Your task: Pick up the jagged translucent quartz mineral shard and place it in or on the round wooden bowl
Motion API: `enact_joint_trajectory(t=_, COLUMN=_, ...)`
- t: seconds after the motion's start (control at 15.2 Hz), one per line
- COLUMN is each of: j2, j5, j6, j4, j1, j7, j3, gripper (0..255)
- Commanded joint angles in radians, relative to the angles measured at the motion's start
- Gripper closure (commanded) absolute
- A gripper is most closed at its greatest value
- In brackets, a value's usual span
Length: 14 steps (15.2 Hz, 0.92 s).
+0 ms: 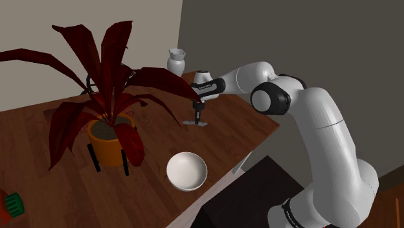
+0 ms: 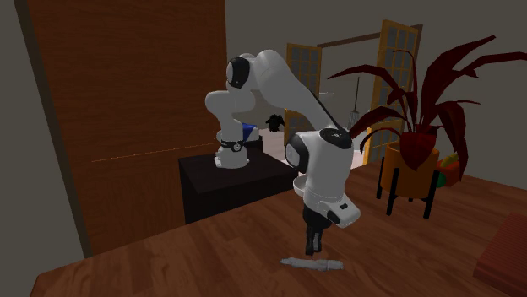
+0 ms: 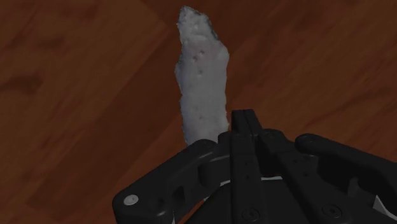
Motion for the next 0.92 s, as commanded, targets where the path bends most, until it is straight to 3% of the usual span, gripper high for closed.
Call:
enact_joint_trajectory(t=0.0, j2=0.0, j5=0.0, j6=0.0, j4=0.0, j1=0.0, j7=0.0, j3=0.0, gripper=0)
enact_joint_trajectory(t=0.2, j2=0.036, j5=-0.039, j6=0.013, j4=0.085, j1=0.12, j7=0.271, j3=-0.09, gripper=0)
enact_joint_trajectory(t=0.26, j2=0.046, j5=-0.045, j6=0.009, j4=0.106, j1=0.137, j7=0.311, j3=-0.105, gripper=0)
enact_joint_trajectory(t=0.86, j2=0.111, j5=-0.041, j6=0.065, j4=0.115, j1=0.128, j7=0.31, j3=-0.102, gripper=0)
